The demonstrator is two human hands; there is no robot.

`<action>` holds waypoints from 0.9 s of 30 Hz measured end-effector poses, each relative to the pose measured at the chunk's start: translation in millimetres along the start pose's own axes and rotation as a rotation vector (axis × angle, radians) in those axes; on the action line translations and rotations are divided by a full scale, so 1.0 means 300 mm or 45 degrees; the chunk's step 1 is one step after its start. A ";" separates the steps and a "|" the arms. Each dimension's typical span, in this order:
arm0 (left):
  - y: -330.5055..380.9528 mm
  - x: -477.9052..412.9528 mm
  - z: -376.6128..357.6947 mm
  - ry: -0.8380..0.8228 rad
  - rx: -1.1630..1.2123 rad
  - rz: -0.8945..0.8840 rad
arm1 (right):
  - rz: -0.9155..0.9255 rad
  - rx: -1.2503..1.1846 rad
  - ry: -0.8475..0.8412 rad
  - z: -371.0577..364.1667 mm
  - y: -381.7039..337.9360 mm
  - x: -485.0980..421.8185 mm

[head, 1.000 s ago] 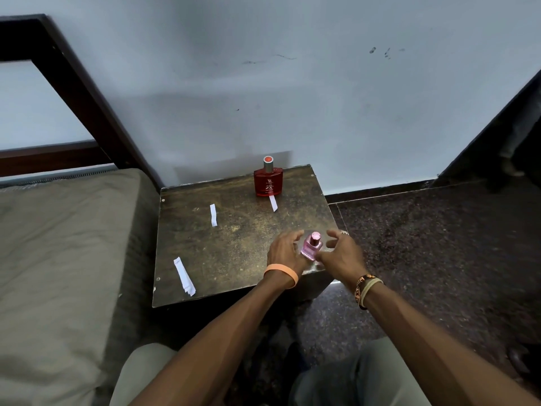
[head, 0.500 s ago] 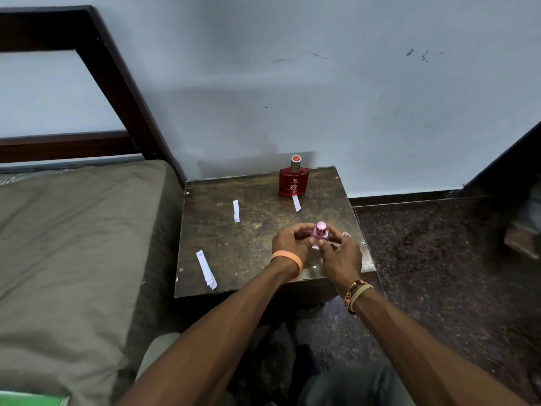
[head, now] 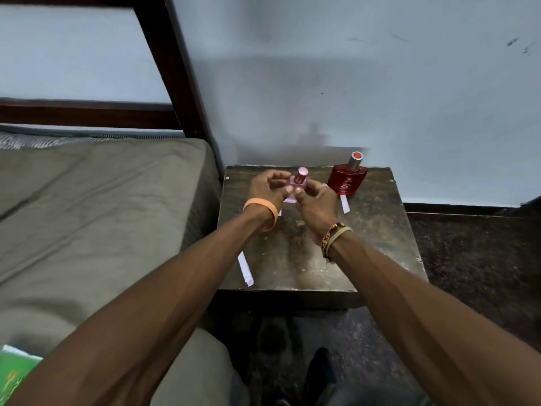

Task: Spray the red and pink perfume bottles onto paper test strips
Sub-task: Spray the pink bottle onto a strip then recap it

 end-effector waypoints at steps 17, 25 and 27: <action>-0.116 -0.171 0.045 0.010 0.029 0.087 | -0.049 0.146 -0.030 -0.109 0.058 -0.154; -0.099 -0.146 0.057 0.019 0.055 0.088 | -0.053 0.147 -0.031 -0.117 0.056 -0.143; -0.086 -0.133 0.060 0.019 0.052 0.078 | -0.057 0.139 -0.030 -0.111 0.049 -0.131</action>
Point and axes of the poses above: each hand's wrist, its own x-axis away from the middle knuckle, its own z-axis out of the back of the hand, y = z × x, the point moved 4 cm from there along -x, towards the middle knuckle, and after that the axes turned 2 degrees about z, right-handed, at the moved point
